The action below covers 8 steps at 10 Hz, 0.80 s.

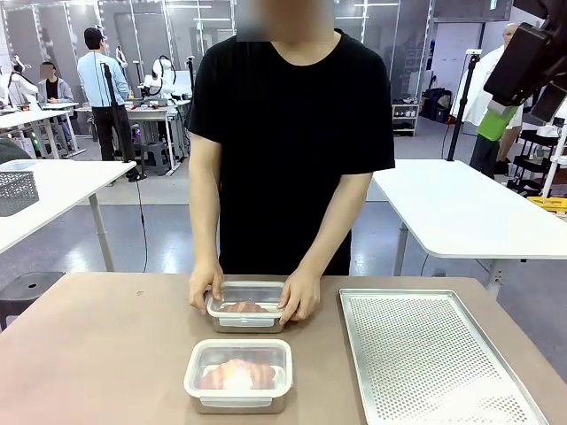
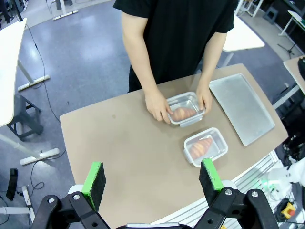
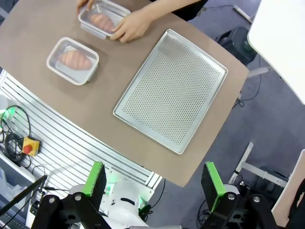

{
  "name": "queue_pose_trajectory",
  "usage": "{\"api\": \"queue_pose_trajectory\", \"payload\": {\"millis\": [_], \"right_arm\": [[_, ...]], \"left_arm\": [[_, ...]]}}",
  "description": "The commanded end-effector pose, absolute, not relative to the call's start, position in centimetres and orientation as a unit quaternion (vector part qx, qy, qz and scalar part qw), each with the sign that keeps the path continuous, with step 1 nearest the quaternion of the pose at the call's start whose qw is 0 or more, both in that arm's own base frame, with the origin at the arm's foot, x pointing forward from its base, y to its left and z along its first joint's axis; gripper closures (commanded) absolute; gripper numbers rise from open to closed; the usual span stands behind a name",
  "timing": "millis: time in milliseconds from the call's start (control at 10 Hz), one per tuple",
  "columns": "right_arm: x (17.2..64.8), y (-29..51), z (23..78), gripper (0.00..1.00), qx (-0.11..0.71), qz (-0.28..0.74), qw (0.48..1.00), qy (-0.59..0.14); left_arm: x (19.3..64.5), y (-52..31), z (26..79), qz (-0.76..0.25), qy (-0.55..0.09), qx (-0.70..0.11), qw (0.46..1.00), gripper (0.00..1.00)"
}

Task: Place the bread into the airtight container.
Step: Pick up a Butter Roll and place it into an empty Airtight Container.

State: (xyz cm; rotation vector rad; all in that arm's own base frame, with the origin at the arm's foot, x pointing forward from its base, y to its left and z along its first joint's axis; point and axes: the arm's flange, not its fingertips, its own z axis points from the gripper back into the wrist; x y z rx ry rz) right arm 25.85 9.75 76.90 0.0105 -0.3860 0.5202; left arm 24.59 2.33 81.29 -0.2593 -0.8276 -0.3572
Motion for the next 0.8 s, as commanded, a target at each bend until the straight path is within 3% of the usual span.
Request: {"api": "queue_pose_trajectory", "payload": {"millis": [0, 700], "right_arm": [[25.83, 9.52, 76.99, 0.0, 0.002, 0.25, 0.95, -0.188], [25.83, 9.52, 76.99, 0.0, 0.002, 0.25, 0.95, -0.188]], "left_arm": [[24.58, 2.28, 81.36, -0.176, -0.399, -0.129, 0.891, 0.0], [24.59, 2.33, 81.29, -0.172, -0.399, -0.125, 0.892, 0.0]]}}
